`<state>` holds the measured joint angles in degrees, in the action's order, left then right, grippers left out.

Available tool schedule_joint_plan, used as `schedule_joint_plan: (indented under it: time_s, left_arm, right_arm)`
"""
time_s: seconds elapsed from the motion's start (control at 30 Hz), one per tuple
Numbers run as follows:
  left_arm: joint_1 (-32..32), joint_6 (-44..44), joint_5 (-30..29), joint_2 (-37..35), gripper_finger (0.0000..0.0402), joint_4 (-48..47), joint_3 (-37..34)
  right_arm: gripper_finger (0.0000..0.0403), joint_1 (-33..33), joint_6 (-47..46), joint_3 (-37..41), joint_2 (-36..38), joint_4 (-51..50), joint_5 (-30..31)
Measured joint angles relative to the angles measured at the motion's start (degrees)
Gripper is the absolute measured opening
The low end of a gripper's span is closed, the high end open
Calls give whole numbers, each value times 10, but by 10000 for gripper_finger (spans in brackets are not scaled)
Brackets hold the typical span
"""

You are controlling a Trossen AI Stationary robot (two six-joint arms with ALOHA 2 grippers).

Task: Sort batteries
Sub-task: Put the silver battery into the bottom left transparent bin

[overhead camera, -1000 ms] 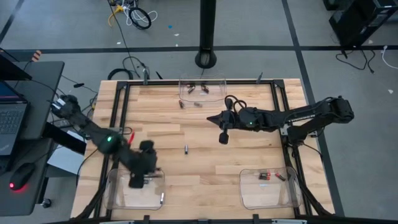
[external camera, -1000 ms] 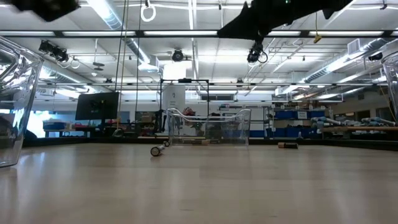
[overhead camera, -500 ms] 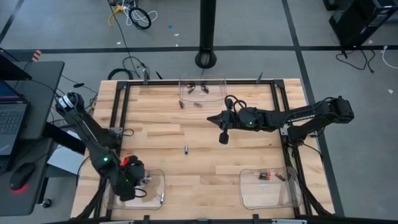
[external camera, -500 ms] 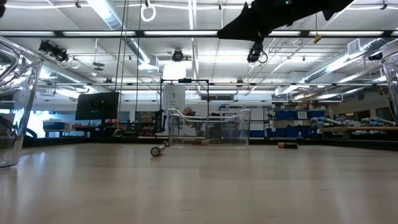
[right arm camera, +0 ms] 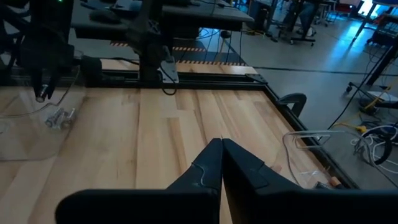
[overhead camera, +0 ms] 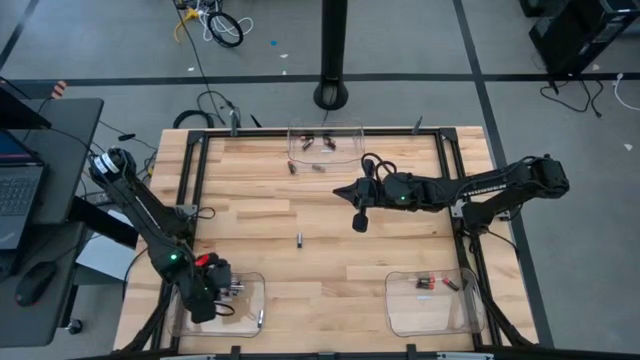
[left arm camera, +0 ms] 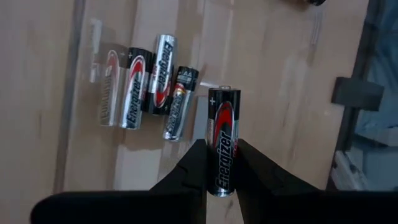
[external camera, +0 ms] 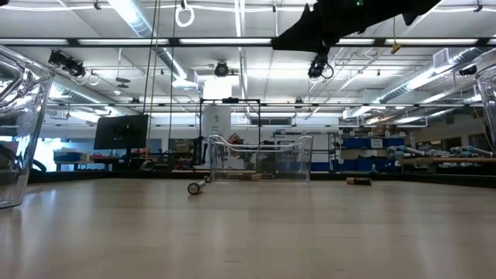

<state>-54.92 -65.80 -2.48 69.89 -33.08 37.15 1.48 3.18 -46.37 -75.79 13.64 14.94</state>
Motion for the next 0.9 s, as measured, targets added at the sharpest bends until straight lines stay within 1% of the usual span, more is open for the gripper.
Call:
schedule_joint_plan:
  time_s: [0.17, 0.3, 0.5, 0.73, 0.8, 0.9]
  left_arm:
    - [0, -6, 2, 8, 56, 5, 0]
    - [0, 0, 19, 41, 56, 2, 0]
    - [0, 14, 39, 82, 56, 28, 4]
    - [0, 13, 48, 89, 57, 31, 5]
    - [0, 13, 50, 89, 67, 23, 10]
    - [0, 15, 44, 90, 94, -2, 21]
  right_arm:
    - [17, -1, 0, 0, 0, -10, 0]
    - [21, -1, 0, 0, 0, -10, 0]
    - [20, -1, 0, 0, 0, -10, 0]
    - [19, -1, 0, 0, 0, -9, 0]
    - [23, -1, 0, 0, 0, -9, 0]
    - [26, -1, 0, 0, 0, -9, 0]
